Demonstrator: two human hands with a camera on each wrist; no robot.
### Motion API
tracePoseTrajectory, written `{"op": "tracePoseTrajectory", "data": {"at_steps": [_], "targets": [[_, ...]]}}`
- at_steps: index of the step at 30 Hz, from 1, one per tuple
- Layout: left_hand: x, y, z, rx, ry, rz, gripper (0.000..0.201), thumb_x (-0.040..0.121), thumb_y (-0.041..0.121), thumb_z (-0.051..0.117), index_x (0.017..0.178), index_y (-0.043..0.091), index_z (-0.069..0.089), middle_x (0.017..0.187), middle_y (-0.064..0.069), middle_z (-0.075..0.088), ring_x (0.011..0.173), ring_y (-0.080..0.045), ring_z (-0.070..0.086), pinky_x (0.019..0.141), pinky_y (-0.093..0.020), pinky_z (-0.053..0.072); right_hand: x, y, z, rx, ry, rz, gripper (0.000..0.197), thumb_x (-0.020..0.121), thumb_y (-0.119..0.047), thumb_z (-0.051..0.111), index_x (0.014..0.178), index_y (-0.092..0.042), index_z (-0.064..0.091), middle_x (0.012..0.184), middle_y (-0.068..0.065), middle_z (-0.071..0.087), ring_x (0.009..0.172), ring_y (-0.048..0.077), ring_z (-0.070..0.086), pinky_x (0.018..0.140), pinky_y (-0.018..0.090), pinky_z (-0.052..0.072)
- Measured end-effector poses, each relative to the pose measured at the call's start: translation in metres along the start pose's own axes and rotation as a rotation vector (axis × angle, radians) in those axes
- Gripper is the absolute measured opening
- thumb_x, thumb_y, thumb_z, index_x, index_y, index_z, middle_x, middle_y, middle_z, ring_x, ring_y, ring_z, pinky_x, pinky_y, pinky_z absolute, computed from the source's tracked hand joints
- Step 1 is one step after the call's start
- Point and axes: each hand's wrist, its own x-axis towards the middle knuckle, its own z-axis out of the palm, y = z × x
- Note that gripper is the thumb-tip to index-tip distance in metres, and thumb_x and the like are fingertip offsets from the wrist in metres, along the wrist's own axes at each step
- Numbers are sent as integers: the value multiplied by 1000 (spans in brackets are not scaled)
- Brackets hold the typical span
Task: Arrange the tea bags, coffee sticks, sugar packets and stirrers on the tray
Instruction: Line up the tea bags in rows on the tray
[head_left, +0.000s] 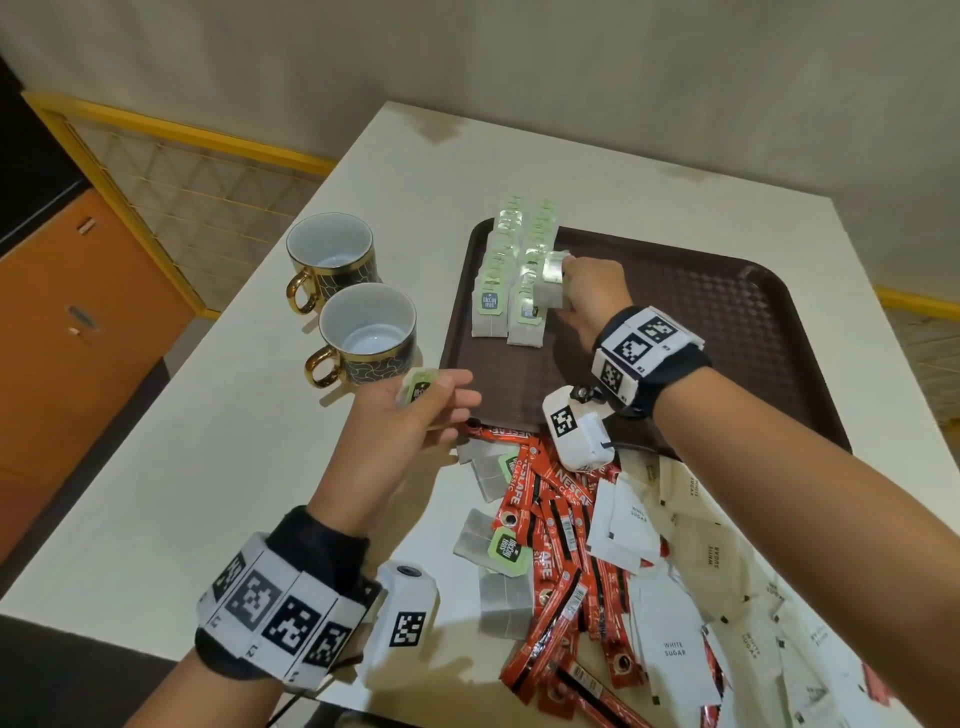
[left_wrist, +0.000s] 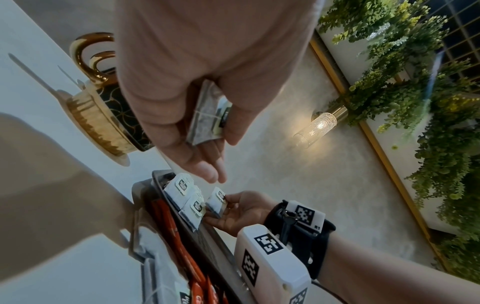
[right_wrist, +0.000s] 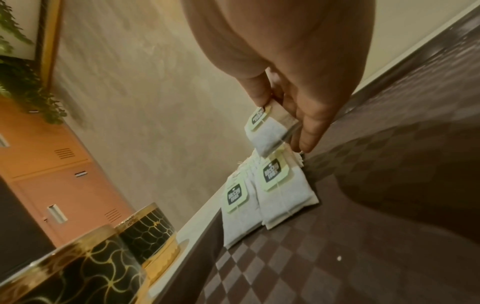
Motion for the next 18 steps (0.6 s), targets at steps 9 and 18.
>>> {"op": "tracePoseTrajectory", "data": {"at_steps": [9,18], "targets": [[-2,1,0,-41,19,-33,25,100,26,51,112,16,70,99,-2,76,92,-14,72,82,-25,58,-10,-1,-22,17,37,-149,20,94,-12,57,77,-16,65,74,-1,62,61,9,57,53,20,42],[-2,8,2,-180,-8,-125,24,100,11,49,120,11,61,106,-12,73,90,-22,72,77,-26,59,-29,-6,5,-506,-321,-316,12,81,-7,76,81,-11,64,79,7,67,60,12,63,43,18,46]]}}
